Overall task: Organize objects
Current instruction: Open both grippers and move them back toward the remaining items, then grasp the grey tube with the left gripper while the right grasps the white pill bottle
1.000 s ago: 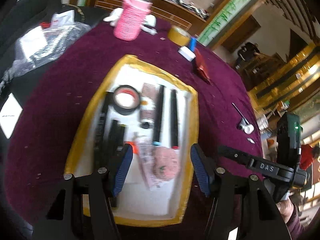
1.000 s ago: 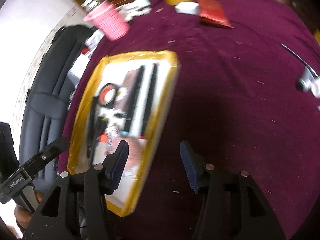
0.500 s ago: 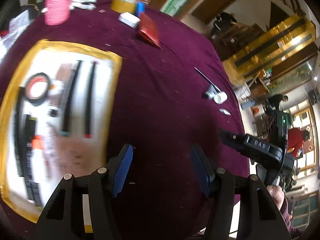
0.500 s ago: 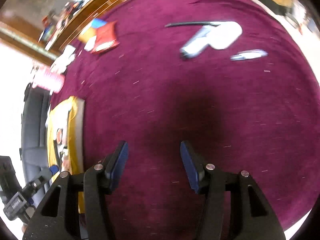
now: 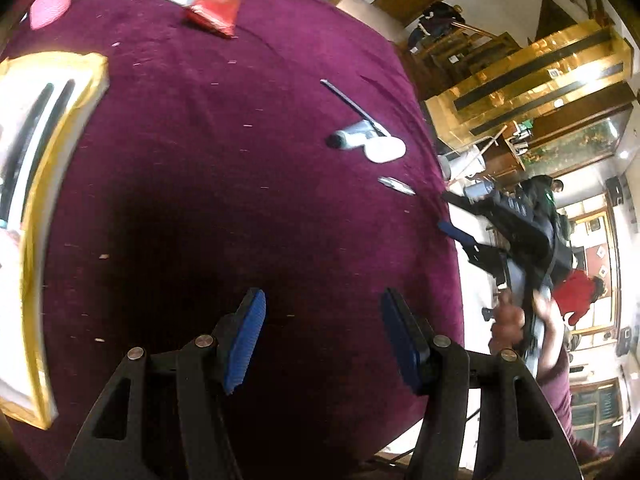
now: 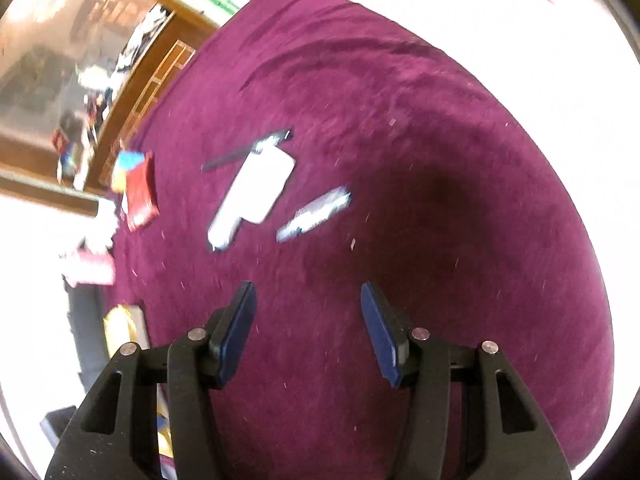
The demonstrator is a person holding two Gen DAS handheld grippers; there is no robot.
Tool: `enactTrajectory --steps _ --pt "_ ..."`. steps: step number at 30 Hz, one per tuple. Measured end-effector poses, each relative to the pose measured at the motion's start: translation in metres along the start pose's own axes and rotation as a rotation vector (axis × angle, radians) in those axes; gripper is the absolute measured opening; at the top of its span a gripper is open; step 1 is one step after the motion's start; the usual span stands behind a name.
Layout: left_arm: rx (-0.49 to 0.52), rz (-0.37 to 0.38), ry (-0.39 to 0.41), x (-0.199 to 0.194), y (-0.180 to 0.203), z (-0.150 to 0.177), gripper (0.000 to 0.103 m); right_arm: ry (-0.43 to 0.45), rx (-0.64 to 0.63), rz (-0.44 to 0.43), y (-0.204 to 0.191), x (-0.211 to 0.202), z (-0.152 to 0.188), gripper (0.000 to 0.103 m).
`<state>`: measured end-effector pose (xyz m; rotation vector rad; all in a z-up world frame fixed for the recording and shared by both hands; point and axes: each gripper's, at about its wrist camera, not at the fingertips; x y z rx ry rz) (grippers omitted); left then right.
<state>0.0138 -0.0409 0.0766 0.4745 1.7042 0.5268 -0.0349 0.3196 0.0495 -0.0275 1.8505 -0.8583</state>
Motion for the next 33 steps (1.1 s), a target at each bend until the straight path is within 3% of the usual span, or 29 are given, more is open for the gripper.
enactTrajectory --steps 7,14,20,22,28,33 --pt "-0.018 -0.05 0.014 0.014 0.012 0.012 0.054 -0.071 0.047 -0.096 0.004 0.033 -0.042 0.053" --pt "-0.024 -0.143 0.092 0.005 0.007 0.01 0.054 -0.104 -0.037 -0.045 -0.03 0.077 -0.062 0.053" --pt "0.132 -0.237 0.164 0.009 0.029 -0.007 0.054 -0.081 -0.133 0.086 -0.059 0.103 -0.073 0.052" --pt "0.177 -0.254 0.174 0.017 0.036 -0.018 0.054 -0.088 -0.197 0.128 -0.069 0.108 -0.071 0.032" --pt "0.311 -0.232 0.146 0.067 0.061 -0.06 0.054 -0.121 -0.305 0.154 -0.064 0.093 -0.049 0.032" --pt "0.458 -0.239 0.117 0.124 0.087 -0.091 0.054 -0.127 -0.272 0.076 -0.037 0.067 -0.028 0.032"
Point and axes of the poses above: each gripper's, at about its wrist camera, not at the fingertips, and x roughly the way its jaws point, y to its right, z to its underside, and after that the axes turned 7 degrees about -x, right-handed
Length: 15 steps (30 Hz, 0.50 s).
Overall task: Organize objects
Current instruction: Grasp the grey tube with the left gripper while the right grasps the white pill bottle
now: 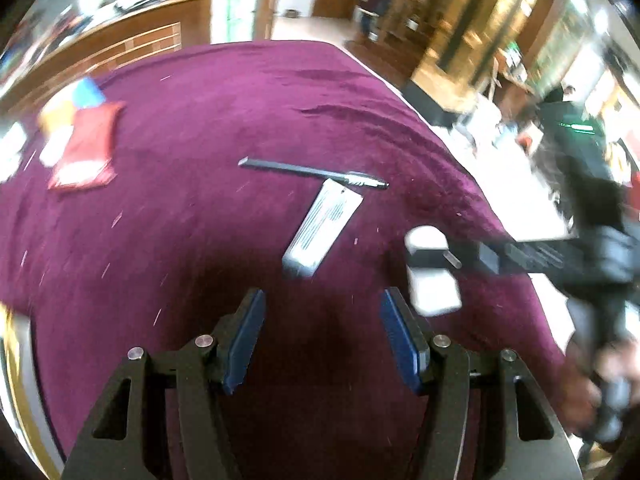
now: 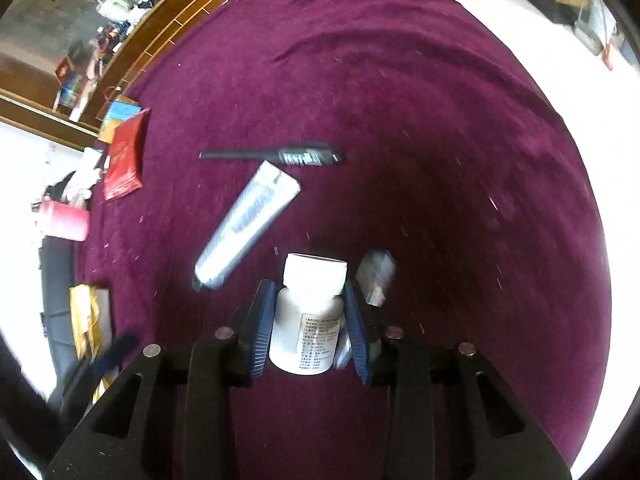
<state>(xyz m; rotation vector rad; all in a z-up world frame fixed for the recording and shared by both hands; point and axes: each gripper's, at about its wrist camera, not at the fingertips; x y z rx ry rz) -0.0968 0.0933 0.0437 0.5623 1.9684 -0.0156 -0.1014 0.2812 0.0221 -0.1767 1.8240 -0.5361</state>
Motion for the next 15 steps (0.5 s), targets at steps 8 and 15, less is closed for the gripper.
enactTrajectory --steps 8,15 --pt "0.191 -0.09 -0.031 0.065 0.019 -0.024 0.054 0.021 0.017 -0.063 0.008 -0.004 0.017 0.032" --pt "0.133 -0.077 -0.067 0.05 0.014 -0.017 0.022 0.018 0.02 -0.081 0.009 -0.001 0.021 0.033"
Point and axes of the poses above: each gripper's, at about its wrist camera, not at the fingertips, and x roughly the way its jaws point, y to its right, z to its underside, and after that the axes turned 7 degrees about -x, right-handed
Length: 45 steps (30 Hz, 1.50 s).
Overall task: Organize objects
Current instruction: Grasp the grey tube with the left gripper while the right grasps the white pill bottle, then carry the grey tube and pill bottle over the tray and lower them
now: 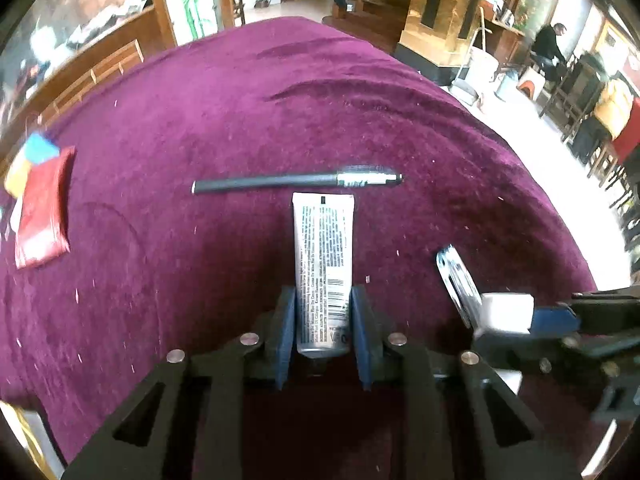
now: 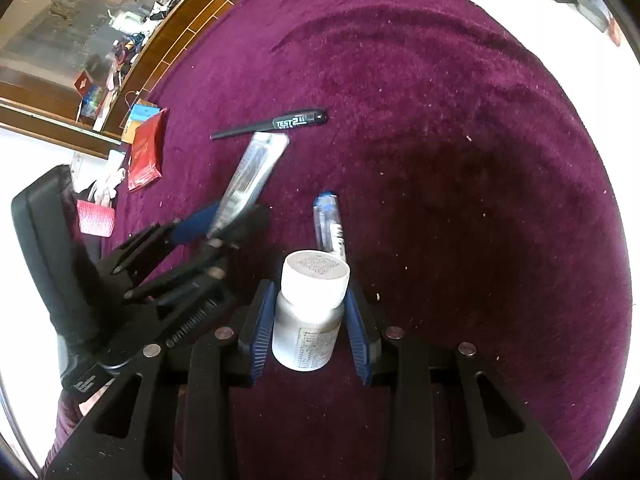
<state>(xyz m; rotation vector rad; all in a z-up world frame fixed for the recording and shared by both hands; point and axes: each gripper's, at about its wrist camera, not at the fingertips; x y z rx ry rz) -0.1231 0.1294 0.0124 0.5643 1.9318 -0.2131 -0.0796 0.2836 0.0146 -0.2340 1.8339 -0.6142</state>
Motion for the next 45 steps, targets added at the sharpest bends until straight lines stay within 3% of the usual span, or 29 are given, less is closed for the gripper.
enactTrajectory --steps 9,20,22,27,33,38,45 --pt "-0.135 0.081 0.033 -0.041 -0.029 0.042 0.022 -0.003 -0.049 0.077 -0.015 0.008 0.004 0.035" --pt "-0.251 0.187 0.112 -0.111 -0.053 0.089 0.022 0.006 -0.165 0.249 -0.044 0.016 0.015 0.036" --pt "-0.269 0.197 0.121 -0.119 -0.059 0.097 0.022 0.0 -0.157 0.233 -0.048 0.016 0.021 0.031" --pt "-0.309 0.207 0.149 -0.139 -0.082 0.115 0.022 -0.016 -0.133 0.159 -0.058 0.013 0.038 0.031" --pt "-0.403 0.216 0.196 -0.168 -0.123 0.141 0.022 -0.026 -0.04 -0.007 -0.068 0.007 0.059 0.031" --pt "-0.476 0.181 0.234 -0.195 -0.163 0.174 0.022 -0.037 -0.017 -0.079 -0.094 0.012 0.07 0.031" --pt "-0.62 0.089 0.266 -0.236 -0.233 0.24 0.022 -0.066 -0.096 -0.154 -0.166 0.029 0.081 0.031"
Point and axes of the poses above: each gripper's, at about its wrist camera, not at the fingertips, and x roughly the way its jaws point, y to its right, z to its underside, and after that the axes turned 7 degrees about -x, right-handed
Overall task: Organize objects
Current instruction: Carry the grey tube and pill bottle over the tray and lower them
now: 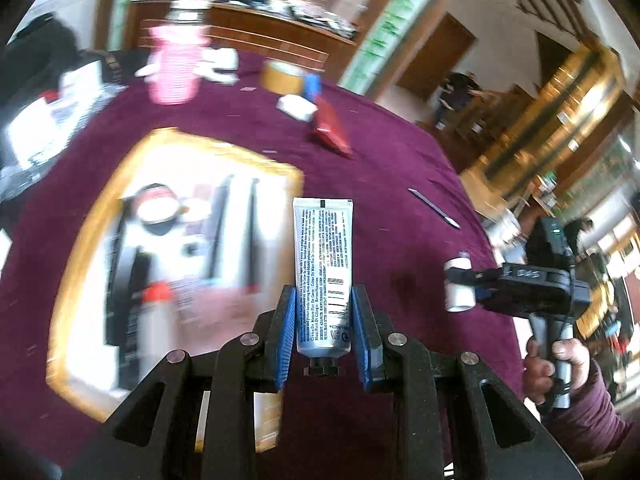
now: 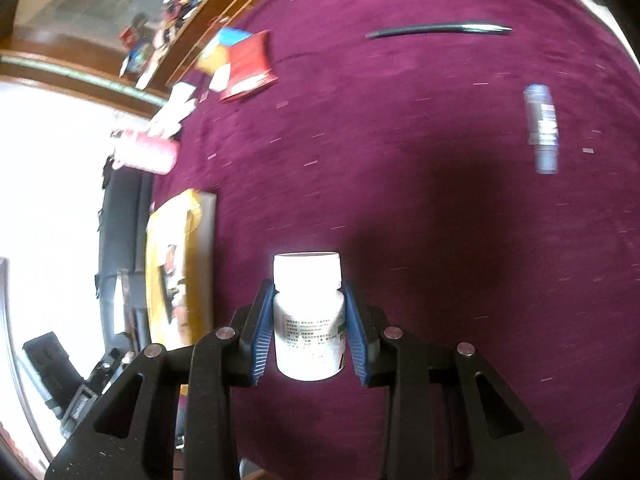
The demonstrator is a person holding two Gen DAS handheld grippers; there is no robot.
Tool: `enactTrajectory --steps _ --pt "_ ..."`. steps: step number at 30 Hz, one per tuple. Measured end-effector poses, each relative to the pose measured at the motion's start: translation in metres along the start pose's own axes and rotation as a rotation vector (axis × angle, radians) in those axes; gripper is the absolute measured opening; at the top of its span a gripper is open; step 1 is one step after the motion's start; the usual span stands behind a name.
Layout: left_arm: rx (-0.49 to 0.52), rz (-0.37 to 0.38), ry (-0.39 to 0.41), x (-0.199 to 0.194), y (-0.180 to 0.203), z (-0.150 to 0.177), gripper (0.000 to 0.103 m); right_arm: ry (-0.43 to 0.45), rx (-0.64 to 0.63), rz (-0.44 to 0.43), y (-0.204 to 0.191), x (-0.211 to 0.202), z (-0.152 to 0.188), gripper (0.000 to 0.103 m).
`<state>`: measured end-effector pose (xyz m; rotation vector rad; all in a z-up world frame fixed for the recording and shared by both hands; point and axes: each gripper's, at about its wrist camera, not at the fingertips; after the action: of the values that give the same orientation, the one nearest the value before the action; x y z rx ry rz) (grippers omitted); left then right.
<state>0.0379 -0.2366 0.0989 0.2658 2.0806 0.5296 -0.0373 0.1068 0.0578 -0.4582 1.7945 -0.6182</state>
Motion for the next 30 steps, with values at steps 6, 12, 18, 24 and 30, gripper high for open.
enactTrajectory --steps 6,12,18,24,30 --pt "-0.095 -0.101 0.003 -0.023 -0.067 0.007 0.022 -0.063 -0.091 -0.067 -0.068 0.036 0.004 0.031" --pt "-0.121 -0.117 -0.047 -0.018 -0.096 0.022 0.023 -0.145 -0.177 -0.095 -0.127 0.079 0.017 0.032" --pt "-0.071 -0.102 -0.125 -0.005 -0.088 0.039 0.023 -0.217 -0.225 -0.118 -0.163 0.11 0.038 0.032" --pt "-0.028 -0.117 -0.204 0.014 -0.082 0.054 0.022 -0.286 -0.248 -0.137 -0.183 0.135 0.053 0.032" --pt "-0.049 -0.113 -0.222 0.031 -0.087 0.044 0.022 -0.319 -0.259 -0.118 -0.187 0.151 0.062 0.032"
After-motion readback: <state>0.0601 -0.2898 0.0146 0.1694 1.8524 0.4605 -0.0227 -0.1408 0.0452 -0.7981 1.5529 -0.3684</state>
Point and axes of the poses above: each gripper's, at about its wrist camera, not at the fingertips, and x roughly the way its jaws point, y to its right, z to its underside, and after that the axes turned 7 degrees about -x, right-handed
